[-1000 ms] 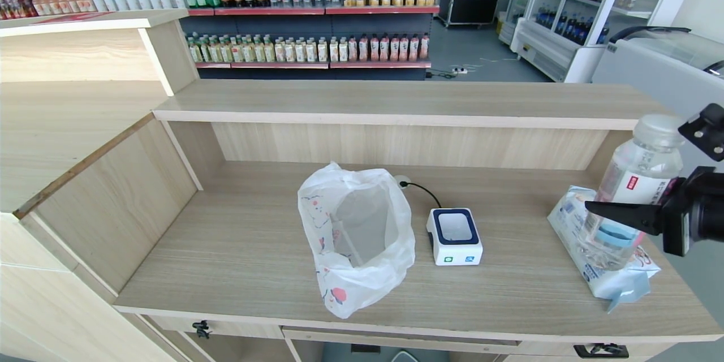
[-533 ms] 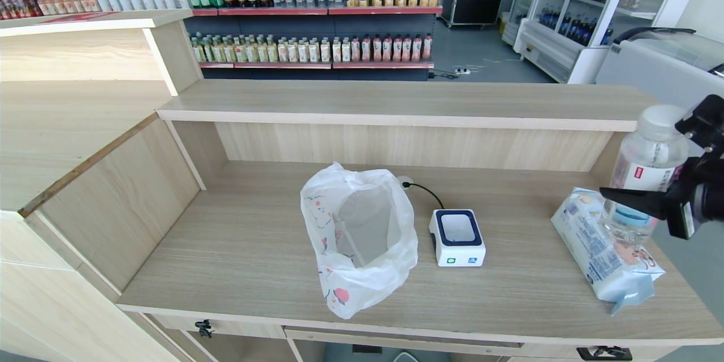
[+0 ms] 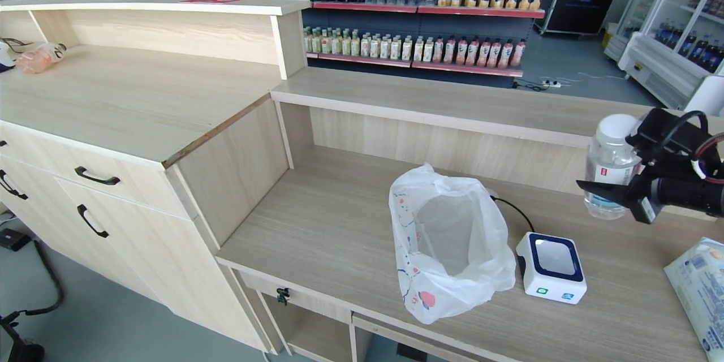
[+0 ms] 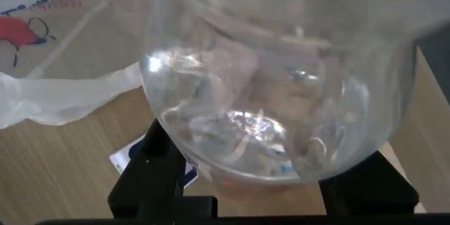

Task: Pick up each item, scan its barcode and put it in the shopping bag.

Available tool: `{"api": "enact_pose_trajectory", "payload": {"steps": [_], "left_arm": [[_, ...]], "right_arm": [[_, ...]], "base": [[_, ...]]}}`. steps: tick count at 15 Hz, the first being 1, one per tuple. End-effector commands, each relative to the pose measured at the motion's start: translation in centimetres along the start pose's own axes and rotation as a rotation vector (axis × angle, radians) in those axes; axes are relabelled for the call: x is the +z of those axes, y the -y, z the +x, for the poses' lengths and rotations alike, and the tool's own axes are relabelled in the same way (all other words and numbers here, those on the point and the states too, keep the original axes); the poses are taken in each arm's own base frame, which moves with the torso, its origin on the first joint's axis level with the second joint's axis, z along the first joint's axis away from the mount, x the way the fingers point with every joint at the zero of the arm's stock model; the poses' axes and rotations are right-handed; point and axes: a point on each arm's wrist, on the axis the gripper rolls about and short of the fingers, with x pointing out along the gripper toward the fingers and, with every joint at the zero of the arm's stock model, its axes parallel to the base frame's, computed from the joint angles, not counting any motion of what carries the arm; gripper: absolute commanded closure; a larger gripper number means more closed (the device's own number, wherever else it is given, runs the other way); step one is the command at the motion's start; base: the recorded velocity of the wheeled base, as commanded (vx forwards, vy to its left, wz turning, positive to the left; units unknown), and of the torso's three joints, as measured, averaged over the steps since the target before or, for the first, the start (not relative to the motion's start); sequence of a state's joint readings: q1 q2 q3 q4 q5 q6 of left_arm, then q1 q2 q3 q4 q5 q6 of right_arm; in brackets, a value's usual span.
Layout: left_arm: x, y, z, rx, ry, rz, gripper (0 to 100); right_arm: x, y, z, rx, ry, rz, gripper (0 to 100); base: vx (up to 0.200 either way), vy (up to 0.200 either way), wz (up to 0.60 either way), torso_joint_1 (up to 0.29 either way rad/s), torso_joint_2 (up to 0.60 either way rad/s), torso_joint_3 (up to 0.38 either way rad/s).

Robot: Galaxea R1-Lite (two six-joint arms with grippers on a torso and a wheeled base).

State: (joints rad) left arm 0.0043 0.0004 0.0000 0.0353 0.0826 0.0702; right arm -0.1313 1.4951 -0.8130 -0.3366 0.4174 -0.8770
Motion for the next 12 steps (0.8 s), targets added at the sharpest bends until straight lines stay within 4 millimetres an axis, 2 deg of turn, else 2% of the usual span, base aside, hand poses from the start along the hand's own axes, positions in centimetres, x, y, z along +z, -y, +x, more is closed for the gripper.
{"api": "enact_pose_trajectory", "payload": {"steps": [1, 3, 12], "left_arm": [[0.0, 0.0, 0.0, 0.002, 0.0, 0.0, 0], [0.0, 0.0, 0.0, 0.002, 0.0, 0.0, 0], [0.0, 0.0, 0.0, 0.001, 0.0, 0.0, 0]], "right_arm": [[-3.3, 0.1, 1.9, 0.084, -0.019, -0.08, 100], [-4.8, 0.2, 2.3, 0.117, -0.015, -0.169, 100], [-6.5, -0.4, 4.2, 0.232, 0.126, -0.408, 100]], "base": [[0.0, 0.0, 0.0, 0.0, 0.0, 0.0], [0.0, 0.0, 0.0, 0.0, 0.0, 0.0], [0.0, 0.0, 0.0, 0.0, 0.0, 0.0]]}}
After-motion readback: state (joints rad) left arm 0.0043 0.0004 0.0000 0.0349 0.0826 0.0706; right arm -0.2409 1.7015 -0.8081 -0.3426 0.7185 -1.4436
